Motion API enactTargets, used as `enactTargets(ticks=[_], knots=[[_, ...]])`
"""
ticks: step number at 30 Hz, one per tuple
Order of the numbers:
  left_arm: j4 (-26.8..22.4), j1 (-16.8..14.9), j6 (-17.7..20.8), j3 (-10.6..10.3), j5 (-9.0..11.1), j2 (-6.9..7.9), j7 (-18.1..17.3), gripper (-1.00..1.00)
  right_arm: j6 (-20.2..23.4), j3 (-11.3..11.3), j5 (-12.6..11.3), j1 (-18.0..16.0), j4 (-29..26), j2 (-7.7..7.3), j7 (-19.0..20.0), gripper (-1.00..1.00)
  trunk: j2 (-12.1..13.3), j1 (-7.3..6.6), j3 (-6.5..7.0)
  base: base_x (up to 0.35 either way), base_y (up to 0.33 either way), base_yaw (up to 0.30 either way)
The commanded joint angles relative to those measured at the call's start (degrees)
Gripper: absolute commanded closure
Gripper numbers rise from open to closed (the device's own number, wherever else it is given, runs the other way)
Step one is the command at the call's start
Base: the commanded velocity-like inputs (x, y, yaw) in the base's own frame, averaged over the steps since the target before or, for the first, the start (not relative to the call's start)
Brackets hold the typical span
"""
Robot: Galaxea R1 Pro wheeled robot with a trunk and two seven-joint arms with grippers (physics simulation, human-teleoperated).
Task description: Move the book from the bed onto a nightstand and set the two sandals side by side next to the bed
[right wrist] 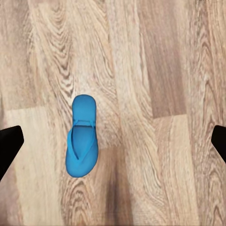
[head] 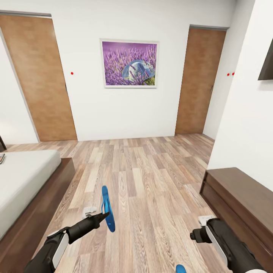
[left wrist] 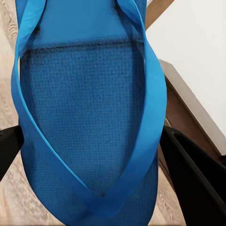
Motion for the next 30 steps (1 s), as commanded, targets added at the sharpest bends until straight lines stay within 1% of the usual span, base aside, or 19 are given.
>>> enactTargets(ticks=[1,7,12,30], knots=[[0.0,0.0,1.1,0.1,0.4,0.02,-0.2,1.0,0.2,0.4,-0.6,-0.1,-0.1,-0.1,-0.3,-1.0,-0.4,0.21,-0.24,0.0,0.0,0.0],[-0.1,0.0,2.3,0.1,0.4,0.14,-0.2,1.0,0.2,0.8,-0.8,-0.1,-0.2,-0.15,-0.3,-1.0,-2.8,1.53,-1.32,0.0,0.0,0.0],[-0.1,0.0,2.5,0.1,0.4,0.07,-0.2,1.0,0.2,0.9,-0.4,-0.1,-0.2,-0.08,-0.3,-1.0,-4.9,2.63,-2.22,0.0,0.0,0.0],[0.0,0.0,2.4,0.2,0.4,0.07,-0.2,1.0,0.1,0.9,-0.3,-0.1,-0.2,0.02,-0.4,-1.0,-12.1,6.58,-5.45,0.0,0.0,0.0]])
